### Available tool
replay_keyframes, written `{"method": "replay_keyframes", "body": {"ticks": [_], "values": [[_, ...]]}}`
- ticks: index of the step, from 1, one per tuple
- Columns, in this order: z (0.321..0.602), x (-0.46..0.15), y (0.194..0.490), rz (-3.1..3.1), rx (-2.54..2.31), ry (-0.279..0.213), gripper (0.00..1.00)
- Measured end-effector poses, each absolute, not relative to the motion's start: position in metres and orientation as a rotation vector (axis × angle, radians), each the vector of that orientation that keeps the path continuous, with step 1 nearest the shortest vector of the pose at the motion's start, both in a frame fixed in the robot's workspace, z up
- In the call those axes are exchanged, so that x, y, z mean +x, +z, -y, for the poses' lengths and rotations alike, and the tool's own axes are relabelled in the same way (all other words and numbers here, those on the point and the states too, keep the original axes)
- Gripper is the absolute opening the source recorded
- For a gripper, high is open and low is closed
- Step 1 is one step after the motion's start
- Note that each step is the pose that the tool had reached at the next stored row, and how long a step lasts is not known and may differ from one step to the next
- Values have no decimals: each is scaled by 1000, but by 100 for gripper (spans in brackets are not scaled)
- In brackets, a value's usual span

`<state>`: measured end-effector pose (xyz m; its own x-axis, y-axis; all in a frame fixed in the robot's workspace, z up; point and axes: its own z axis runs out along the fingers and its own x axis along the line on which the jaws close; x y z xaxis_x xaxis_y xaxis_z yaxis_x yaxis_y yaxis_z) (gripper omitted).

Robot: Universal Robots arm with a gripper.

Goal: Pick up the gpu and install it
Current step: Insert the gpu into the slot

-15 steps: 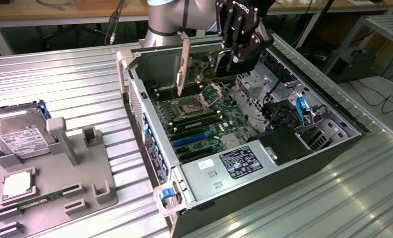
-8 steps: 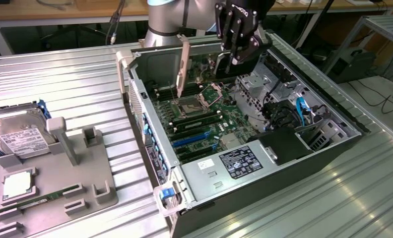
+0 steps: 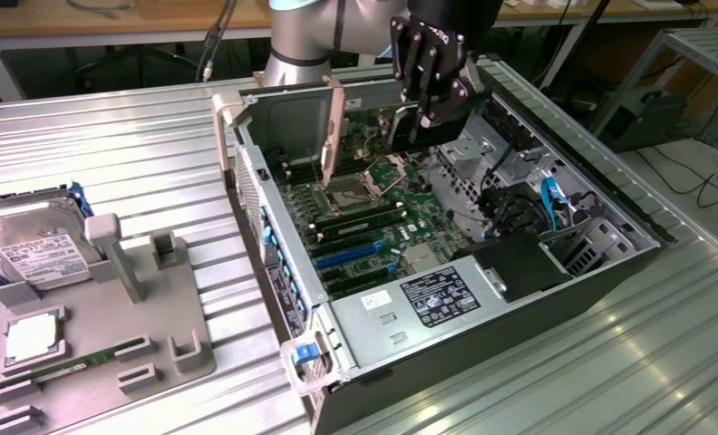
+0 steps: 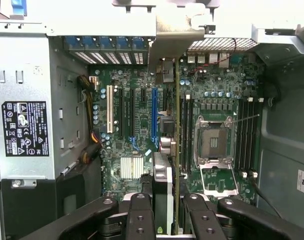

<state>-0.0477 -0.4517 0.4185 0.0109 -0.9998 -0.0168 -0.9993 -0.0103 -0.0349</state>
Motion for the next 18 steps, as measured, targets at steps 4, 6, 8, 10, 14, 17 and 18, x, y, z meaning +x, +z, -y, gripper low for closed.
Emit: {"method": "replay_keyframes", "body": {"ticks": [4, 6, 8, 10, 14, 17, 18], "values": [[452, -48, 417, -2184, -2207, -20, 28], [452, -48, 416, -2184, -2207, -20, 28], [452, -48, 416, -2184, -2207, -20, 28], [452, -48, 415, -2184, -2207, -20, 28], [452, -48, 414, -2184, -2207, -20, 28], [452, -48, 413, -2184, -2207, -20, 28], [452, -48, 413, -2184, -2207, -20, 28]]}}
